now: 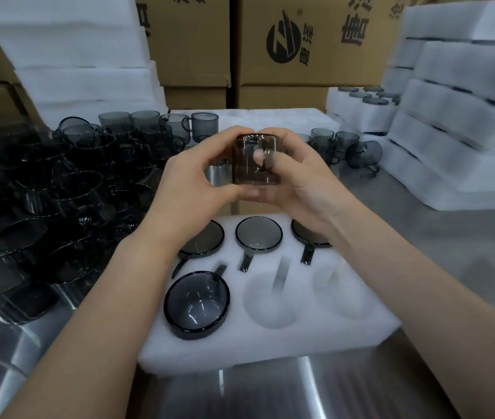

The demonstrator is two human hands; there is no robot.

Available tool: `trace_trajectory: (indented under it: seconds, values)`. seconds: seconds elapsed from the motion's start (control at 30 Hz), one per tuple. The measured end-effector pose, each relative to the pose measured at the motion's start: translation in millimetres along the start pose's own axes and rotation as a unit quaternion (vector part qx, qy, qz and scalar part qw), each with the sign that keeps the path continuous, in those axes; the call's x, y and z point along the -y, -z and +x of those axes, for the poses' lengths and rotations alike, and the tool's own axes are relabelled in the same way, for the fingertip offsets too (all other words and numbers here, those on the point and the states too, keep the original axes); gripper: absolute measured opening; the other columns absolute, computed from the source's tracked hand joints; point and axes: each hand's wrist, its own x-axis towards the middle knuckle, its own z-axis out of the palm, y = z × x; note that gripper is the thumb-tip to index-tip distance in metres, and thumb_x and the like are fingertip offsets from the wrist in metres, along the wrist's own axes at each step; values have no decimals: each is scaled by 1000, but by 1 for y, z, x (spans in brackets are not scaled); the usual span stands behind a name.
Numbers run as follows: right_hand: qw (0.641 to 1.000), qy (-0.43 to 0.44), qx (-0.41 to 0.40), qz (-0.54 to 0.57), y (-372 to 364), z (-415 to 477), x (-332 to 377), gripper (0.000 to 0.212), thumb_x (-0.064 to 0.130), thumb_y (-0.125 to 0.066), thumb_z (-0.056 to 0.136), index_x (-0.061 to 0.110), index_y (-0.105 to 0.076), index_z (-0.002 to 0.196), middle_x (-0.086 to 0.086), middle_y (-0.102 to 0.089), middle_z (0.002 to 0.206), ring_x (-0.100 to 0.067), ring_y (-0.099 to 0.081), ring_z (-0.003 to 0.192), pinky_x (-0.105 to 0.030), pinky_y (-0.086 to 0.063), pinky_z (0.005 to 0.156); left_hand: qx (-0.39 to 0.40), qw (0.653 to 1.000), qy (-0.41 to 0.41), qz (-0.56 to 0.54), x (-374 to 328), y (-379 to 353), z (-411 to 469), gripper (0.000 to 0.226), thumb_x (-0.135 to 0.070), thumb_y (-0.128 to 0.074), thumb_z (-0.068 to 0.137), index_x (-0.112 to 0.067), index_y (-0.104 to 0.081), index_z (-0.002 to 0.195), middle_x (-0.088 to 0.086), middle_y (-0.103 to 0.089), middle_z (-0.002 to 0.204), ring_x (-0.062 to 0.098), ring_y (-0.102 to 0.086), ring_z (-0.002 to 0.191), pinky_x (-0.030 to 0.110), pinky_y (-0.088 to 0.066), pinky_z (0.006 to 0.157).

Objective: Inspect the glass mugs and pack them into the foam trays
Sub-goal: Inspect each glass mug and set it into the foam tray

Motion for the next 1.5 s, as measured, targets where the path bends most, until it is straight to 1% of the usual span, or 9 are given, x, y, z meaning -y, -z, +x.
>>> trace_trajectory:
  seconds: [0.23,0.43,0.57,0.7,0.8,0.93,1.2,1.37,1.5]
  values:
    - [997,46,-32,-47,1,-2,1,37,31,-63,81,17,-66,116,-9,-70,104,-26,-71,92,-32,-59,64,-23,999,7,-24,2,2,1,67,-16,-88,64,-31,-58,122,-19,-66,114,-1,-59,113,19,-45,100]
    - [997,31,-50,-44,2,-2,2,21,30,-59,95,12,-69,93,-13,-72,90,-31,-73,77,-37,-59,58,0,1000,14,-18,2,2,1,69,-9,-86,66,-23,-60,128,-8,-67,117,7,-62,113,34,-46,105]
    - [998,-4,-40,-46,3,-3,3,21,28,-70,83,15,-57,73,-13,-70,86,-37,-70,67,-45,-59,57,29,999,2,24,2,3,0,68,-4,-84,67,-27,-61,127,-10,-69,113,6,-61,113,35,-44,106]
    - [995,-12,-51,-87,1,-5,3,34,39,-72,74,12,-53,81,-13,-68,80,-33,-68,58,-38,-57,49,36,997,-5,61,2,3,0,71,-16,-88,64,-31,-61,127,-14,-70,110,-1,-59,110,20,-42,102]
    - [994,-7,-72,-87,0,-3,2,37,44,-62,87,7,-62,92,-16,-67,87,-31,-70,61,-37,-57,50,19,999,5,39,2,1,1,70,-24,-90,60,-28,-62,125,-20,-68,108,-7,-59,107,12,-41,98]
    - [998,-40,-26,-28,2,-3,4,40,37,-49,97,3,-63,114,-19,-70,104,-32,-71,84,-41,-60,62,-20,1000,14,-15,3,1,0,62,-22,-91,59,-34,-63,113,-22,-68,103,-5,-63,102,12,-45,94]
    - [993,-67,93,22,-2,-7,6,43,11,-35,104,4,-39,147,-17,-57,132,-27,-64,106,-39,-58,81,-98,991,49,-81,5,5,-4,45,-47,-83,51,-40,-64,91,-24,-71,90,3,-67,94,23,-52,88]
    - [996,-7,56,-68,-10,-11,3,52,22,-55,95,22,-40,146,-15,-50,143,-29,-67,108,-47,-57,81,-149,984,80,-51,5,5,-4,41,-58,-76,53,-36,-59,82,-30,-66,75,-6,-60,72,15,-48,71]
    - [970,22,-10,-242,-15,-14,1,61,28,-73,79,22,-50,136,-7,-50,138,-24,-68,105,-40,-61,75,-81,991,104,35,2,4,-7,41,-60,-71,50,-40,-59,83,-31,-64,76,-8,-59,69,15,-49,68]
